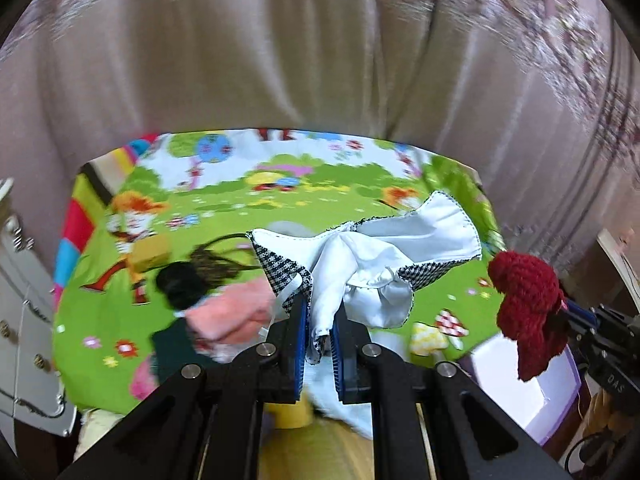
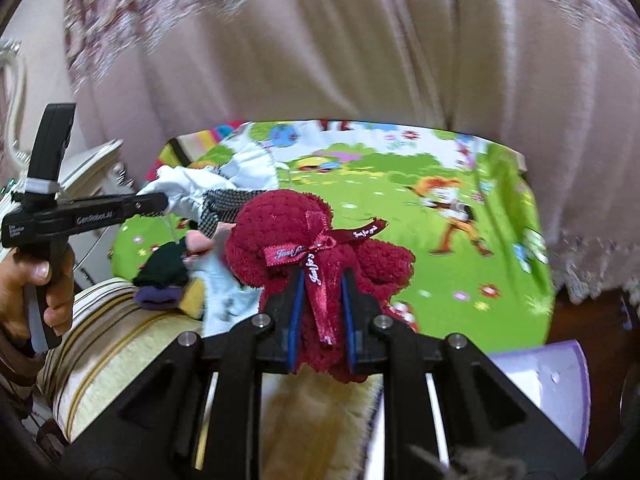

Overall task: Organize soft objects
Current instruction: 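Carry the plush and cloth into the purple-rimmed white box and open both tools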

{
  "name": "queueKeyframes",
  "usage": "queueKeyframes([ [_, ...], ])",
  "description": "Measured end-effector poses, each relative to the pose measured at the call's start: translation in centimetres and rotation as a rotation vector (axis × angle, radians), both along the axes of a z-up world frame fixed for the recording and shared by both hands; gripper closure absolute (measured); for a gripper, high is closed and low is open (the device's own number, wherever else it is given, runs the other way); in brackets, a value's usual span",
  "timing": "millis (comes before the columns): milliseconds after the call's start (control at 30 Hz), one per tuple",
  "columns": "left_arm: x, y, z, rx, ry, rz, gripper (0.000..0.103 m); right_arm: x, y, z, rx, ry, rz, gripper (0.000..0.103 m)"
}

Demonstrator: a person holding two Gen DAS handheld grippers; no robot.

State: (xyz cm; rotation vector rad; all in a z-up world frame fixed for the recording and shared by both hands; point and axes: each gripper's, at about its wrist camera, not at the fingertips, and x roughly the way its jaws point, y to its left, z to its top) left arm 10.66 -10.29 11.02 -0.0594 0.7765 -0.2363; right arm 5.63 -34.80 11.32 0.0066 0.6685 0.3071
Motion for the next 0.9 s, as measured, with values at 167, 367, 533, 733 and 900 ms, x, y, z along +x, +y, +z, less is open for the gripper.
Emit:
queueKeyframes([
  [167,0.1,-5.8,-0.7,0.011,0.031,-0.103,0.091,-2.0,-5.1,-0.1,0.012,0.000,-0.120,0.082],
  [367,-0.2,-13.7,-2.4,0.016,0.103,-0.211,0.091,-4.8,-10.7,-0.9,0.014,0.006,-0.254,0.082],
  [533,-1.4,-19.4,-4.5,0.029,0.173,-0.290,0.091,-7.1,-14.6,-2.1,-0.004,0.019,-0.356,0.082],
  [733,-2.7,-25.5,-7.3,0.058,0.263,-0.366,0.091,-9.1,-18.0,-3.7,-0.007,0.041,-0.454,0.082],
  [900,-2.0,-28.1,-10.5,0.107,0.359,-0.355,0.071,-9.5,-19.4,-5.2,0.001,0.067,-0.489,0.082],
])
